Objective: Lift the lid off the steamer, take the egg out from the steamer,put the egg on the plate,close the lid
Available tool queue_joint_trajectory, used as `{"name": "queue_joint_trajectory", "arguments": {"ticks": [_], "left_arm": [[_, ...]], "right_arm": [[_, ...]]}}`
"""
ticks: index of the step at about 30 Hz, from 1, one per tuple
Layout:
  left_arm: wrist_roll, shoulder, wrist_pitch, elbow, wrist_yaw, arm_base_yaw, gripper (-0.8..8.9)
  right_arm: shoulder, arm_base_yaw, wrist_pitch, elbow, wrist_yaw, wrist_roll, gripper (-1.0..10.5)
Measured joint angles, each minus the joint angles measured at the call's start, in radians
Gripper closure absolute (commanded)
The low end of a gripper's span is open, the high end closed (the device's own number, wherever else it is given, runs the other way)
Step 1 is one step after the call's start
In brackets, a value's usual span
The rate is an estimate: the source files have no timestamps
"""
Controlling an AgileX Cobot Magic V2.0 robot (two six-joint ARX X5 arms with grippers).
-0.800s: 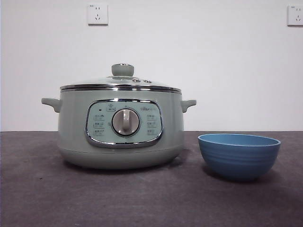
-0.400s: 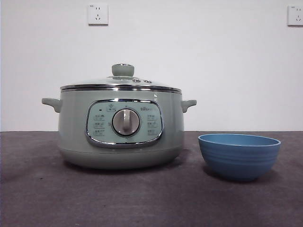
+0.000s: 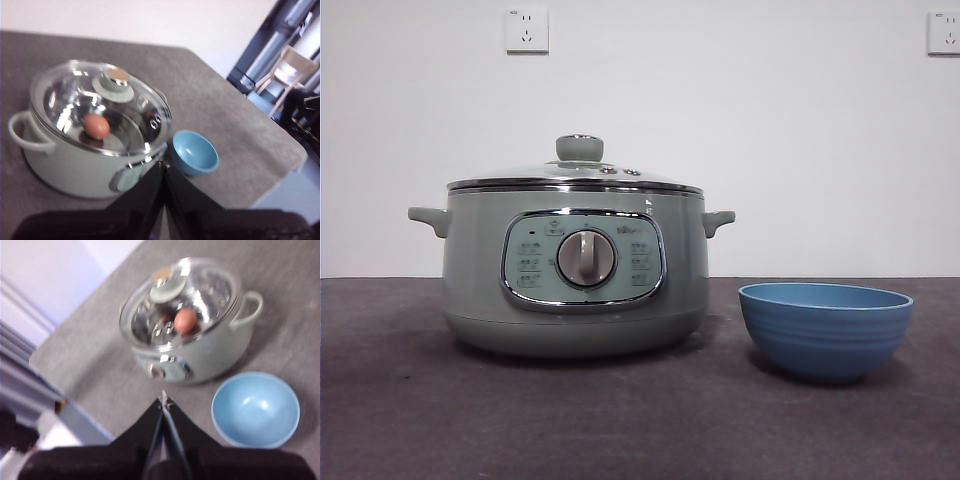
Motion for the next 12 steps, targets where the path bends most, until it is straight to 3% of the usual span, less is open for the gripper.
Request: {"name": "queue_joint_trajectory", "arguments": {"ticks": [4, 9, 11, 12], "left_arm": [[0.060, 0.036, -0.100, 0.037, 0.007, 0.000, 8.21], [0.095, 0.040, -0.123, 0.042, 0.007, 0.000, 7.87], [0.095, 0.040, -0.123, 0.042, 0.007, 0.000, 6.27], [0.095, 0.040, -0.123, 0.042, 0.007, 0.000, 4.96]], "right_arm": [[0.049, 0.011, -0.128, 0.038, 0.000, -0.082, 9.6], [0.062, 0.016, -0.138, 0.037, 0.001, -0.113, 9.3], [0.061, 0.016, -0.138, 0.037, 0.000, -0.117, 8.5], [0.061, 0.016, -0.138, 0.037, 0.000, -0.119, 7.6]]}}
